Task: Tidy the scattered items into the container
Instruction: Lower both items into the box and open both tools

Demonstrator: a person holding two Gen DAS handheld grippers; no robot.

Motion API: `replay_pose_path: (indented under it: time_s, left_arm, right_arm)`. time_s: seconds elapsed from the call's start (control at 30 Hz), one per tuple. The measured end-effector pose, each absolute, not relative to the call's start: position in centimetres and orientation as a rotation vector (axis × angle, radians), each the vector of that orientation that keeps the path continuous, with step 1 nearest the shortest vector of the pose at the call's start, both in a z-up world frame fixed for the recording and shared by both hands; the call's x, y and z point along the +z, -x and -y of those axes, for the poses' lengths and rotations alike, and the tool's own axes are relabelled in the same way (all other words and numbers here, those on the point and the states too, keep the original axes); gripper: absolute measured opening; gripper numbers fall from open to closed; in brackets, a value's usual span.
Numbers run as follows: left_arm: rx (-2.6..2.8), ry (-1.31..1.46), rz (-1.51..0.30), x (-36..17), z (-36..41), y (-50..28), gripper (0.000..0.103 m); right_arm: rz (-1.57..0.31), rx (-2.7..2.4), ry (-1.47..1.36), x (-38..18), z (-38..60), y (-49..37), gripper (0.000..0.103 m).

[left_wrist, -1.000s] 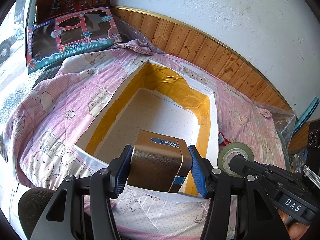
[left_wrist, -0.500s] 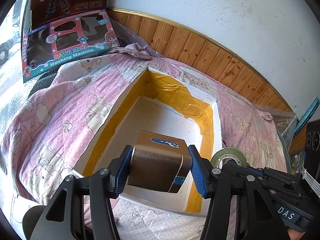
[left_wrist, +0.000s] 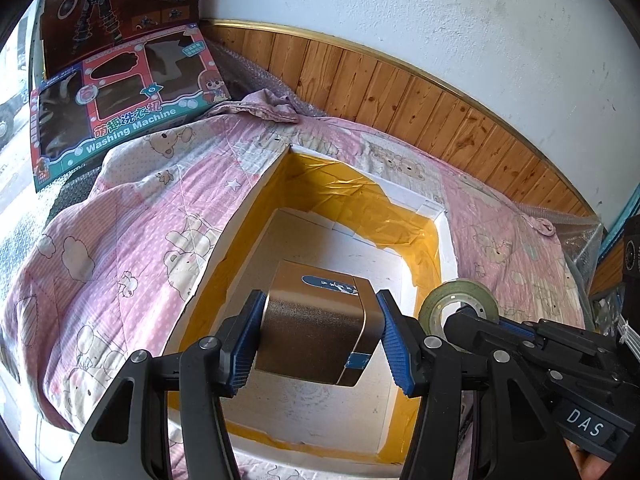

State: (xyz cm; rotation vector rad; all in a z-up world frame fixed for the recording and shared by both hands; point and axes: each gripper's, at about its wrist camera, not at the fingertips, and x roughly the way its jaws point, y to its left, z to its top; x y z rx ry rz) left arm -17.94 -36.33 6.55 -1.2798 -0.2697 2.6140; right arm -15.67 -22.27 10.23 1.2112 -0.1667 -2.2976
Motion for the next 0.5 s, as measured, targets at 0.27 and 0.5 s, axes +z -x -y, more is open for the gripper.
replay_pose_path:
  time_s: [0.27,0.5]
  left_arm:
    - [2.600,1.289,0.241,6.0,35.9,19.9,0.056]
    - [2.576,1.302,0.237,5.4,35.1,21.5,0.057]
  right_arm:
    - [0.168,-2.308,-1.228,10.0,22.2,17.9,0.011]
    - [0.166,-2.307,-1.249,9.6,22.3,19.5,0.011]
